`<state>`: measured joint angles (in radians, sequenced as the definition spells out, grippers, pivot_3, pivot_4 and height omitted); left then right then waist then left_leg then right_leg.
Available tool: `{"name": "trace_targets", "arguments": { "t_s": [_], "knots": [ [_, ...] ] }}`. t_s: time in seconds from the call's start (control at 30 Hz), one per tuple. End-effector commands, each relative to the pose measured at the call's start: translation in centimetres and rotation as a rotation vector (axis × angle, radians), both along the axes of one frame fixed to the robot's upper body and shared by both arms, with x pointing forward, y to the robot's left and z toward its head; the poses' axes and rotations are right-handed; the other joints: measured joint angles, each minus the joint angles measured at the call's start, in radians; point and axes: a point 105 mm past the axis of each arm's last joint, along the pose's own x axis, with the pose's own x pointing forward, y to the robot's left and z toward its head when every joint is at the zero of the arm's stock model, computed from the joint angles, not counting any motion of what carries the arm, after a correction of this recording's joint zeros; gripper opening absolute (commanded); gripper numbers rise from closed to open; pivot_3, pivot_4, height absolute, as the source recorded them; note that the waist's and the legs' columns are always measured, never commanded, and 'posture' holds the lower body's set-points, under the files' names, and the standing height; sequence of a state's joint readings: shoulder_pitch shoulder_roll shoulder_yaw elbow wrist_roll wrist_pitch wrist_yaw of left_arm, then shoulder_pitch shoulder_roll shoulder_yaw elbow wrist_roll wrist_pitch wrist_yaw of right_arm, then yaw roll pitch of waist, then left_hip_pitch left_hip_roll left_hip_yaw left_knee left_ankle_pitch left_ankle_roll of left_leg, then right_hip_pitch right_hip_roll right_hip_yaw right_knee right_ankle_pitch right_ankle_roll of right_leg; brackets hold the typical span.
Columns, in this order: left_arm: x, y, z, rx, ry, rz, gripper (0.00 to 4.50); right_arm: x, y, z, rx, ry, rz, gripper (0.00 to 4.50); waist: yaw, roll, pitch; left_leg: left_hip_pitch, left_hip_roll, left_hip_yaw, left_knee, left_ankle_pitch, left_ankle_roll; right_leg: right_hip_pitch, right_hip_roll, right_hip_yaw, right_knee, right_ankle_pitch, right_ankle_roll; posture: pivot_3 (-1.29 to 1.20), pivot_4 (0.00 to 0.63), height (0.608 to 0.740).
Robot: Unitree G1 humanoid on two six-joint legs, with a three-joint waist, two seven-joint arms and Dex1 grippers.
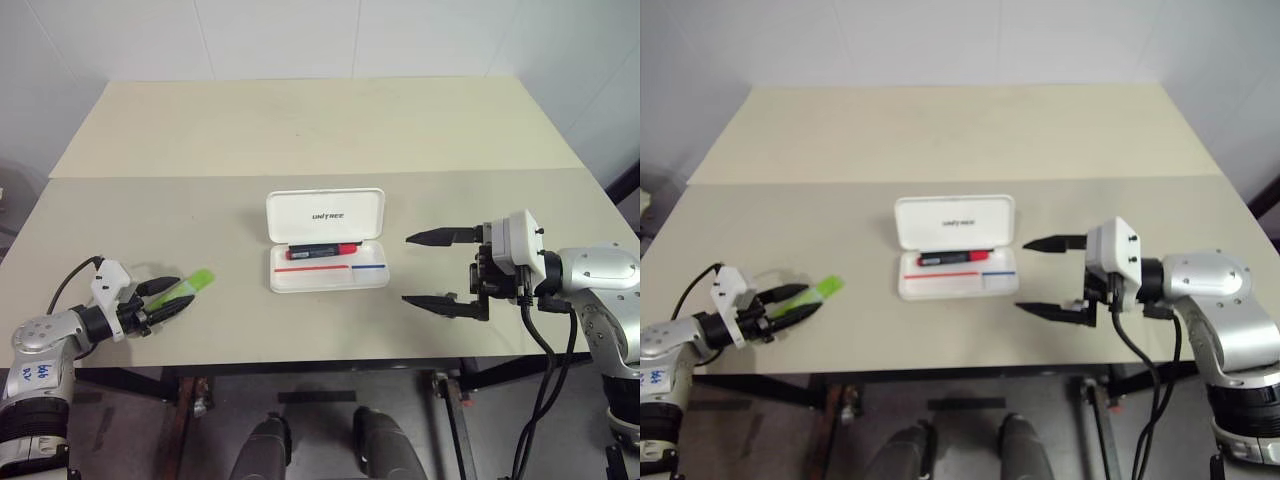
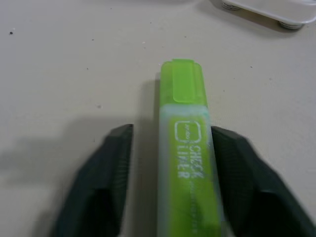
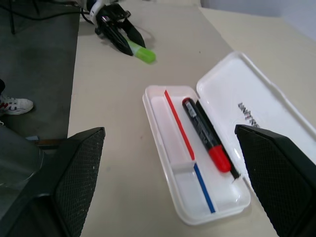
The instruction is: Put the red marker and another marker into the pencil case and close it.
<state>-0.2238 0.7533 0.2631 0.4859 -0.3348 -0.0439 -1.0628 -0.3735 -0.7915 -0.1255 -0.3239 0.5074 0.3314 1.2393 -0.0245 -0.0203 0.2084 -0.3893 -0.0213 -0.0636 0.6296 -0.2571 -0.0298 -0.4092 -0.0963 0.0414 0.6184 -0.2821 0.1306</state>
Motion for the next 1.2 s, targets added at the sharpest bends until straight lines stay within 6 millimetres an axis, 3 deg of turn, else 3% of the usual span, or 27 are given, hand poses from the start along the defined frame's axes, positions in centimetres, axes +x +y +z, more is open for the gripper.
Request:
{"name": "trace_targets", "arguments": {
  "t_s": [0.03, 0.13, 0.27, 0.4, 0.47, 0.53, 0.9, 1.2],
  "knots": [
    [-0.4, -0.3, -1.0, 0.003, 0.040, -0.017, 1.17, -0.6, 0.5, 1.2, -0.001, -0.044, 0.021, 4.46, 0.000, 0.000, 0.000, 0.000, 0.000, 0.000, 0.000, 0.000, 0.000, 0.000, 0.000, 0.000, 0.000, 0.000, 0.000, 0.00, 0.150, 0.740],
    [-0.2, -0.8, -0.2, 0.009, -0.001, -0.033, 1.11, -0.5, 0.5, 1.1, 0.002, -0.044, 0.018, 4.46, 0.000, 0.000, 0.000, 0.000, 0.000, 0.000, 0.000, 0.000, 0.000, 0.000, 0.000, 0.000, 0.000, 0.000, 0.000, 0.00, 0.150, 0.740],
    [0.7, -2.1, 2.7, -0.009, -0.154, -0.068, 1.11, -0.4, 0.5, 0.9, 0.003, -0.041, 0.009, 4.46, 0.004, 0.000, 0.000, -0.001, 0.000, 0.000, 0.000, 0.000, 0.000, 0.000, 0.000, 0.000, 0.000, 0.000, 0.000, 0.00, 0.150, 0.740],
    [0.8, -2.5, 3.3, -0.010, -0.180, -0.078, 1.11, -0.4, 0.5, 0.8, 0.004, -0.040, 0.007, 4.46, 0.006, -0.001, 0.000, -0.001, 0.001, 0.000, 0.000, 0.000, 0.000, 0.000, 0.000, -0.001, 0.000, 0.000, 0.000, 0.00, 0.150, 0.740],
    [1.2, -5.4, 5.5, -0.008, -0.246, -0.193, 1.11, -0.2, 0.4, 0.6, 0.009, -0.038, -0.010, 4.46, 0.006, -0.001, 0.000, -0.001, 0.000, 0.000, 0.000, 0.000, 0.000, 0.000, 0.000, -0.001, 0.000, 0.000, 0.000, 0.00, 0.150, 0.740],
    [1.3, -7.0, 6.6, -0.007, -0.275, -0.259, 1.11, -0.1, 0.4, 0.4, 0.012, -0.037, -0.020, 4.46, 0.011, -0.001, 0.000, -0.002, 0.001, 0.000, 0.001, 0.000, 0.000, 0.000, 0.000, -0.001, -0.001, 0.000, 0.000, 0.00, 0.150, 0.740],
    [1.5, -13.6, 7.9, 0.035, -0.234, -0.602, 1.11, -0.3, 0.2, 0.2, 0.034, -0.057, -0.086, 4.46, 0.024, -0.001, 0.000, -0.002, -0.003, 0.001, 0.001, 0.000, -0.001, -0.001, 0.004, -0.001, -0.001, 0.000, 0.000, 0.00, 0.150, 0.740],
    [3.1, -17.7, 7.2, 0.044, -0.231, -0.718, 1.11, -1.2, 0.1, 0.0, 0.066, -0.072, -0.166, 4.46, 0.022, -0.002, 0.000, -0.002, -0.003, 0.001, 0.002, 0.000, 0.000, 0.000, 0.004, -0.001, -0.001, 0.000, 0.001, 0.00, 0.150, 0.740]
  ]
}}
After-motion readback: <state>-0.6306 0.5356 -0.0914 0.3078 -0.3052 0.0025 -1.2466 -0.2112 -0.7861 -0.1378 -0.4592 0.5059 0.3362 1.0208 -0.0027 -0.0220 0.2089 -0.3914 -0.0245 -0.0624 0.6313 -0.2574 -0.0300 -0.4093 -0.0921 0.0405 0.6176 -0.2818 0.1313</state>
